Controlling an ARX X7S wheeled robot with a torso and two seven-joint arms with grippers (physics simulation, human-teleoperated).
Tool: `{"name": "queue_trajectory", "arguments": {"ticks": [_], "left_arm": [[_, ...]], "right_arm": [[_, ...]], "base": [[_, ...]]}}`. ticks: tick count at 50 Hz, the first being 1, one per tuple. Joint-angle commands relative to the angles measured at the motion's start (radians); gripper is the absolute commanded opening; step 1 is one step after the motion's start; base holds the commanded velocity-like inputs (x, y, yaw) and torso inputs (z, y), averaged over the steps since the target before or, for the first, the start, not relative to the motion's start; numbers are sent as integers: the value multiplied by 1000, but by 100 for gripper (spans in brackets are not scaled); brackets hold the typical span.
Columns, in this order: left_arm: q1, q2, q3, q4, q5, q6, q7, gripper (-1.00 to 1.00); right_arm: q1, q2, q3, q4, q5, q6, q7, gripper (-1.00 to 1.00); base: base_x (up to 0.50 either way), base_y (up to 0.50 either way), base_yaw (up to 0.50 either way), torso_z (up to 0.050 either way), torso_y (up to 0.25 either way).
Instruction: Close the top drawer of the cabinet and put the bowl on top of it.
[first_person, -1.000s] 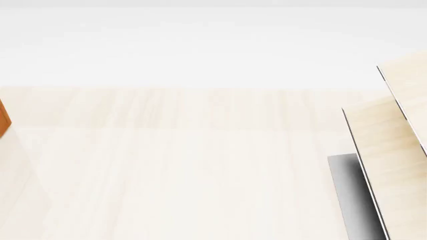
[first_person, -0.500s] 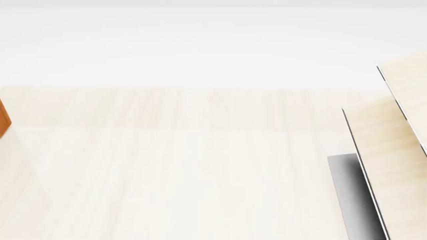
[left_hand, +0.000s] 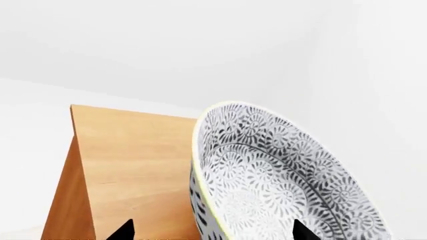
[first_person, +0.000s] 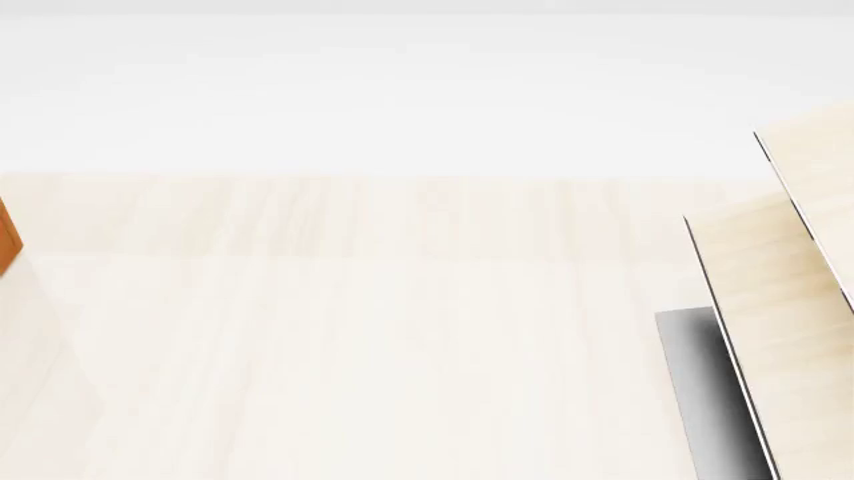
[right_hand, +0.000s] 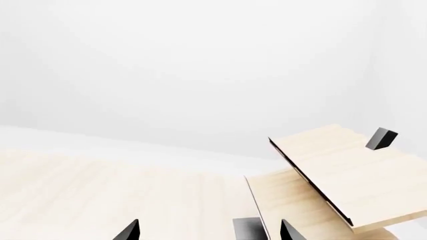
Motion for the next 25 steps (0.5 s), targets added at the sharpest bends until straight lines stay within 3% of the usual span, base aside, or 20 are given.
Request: {"name": "queue_trajectory", "arguments": {"ticks": [1, 14, 25], "left_arm": [[38, -12, -28, 56, -45, -26, -19, 100], [92, -51, -71, 208, -111, -75, -67, 100], [101, -51, -90, 224, -140, -87, -66, 100]], "right_arm": [[5, 2, -4, -4, 4, 5, 3, 100], [9, 2, -10, -1, 2, 5, 4, 100], [1, 7, -9, 3, 0, -8, 5, 100]], "base": [[0, 0, 0, 0, 0], [0, 0, 0, 0, 0], [0, 0, 0, 0, 0]]}}
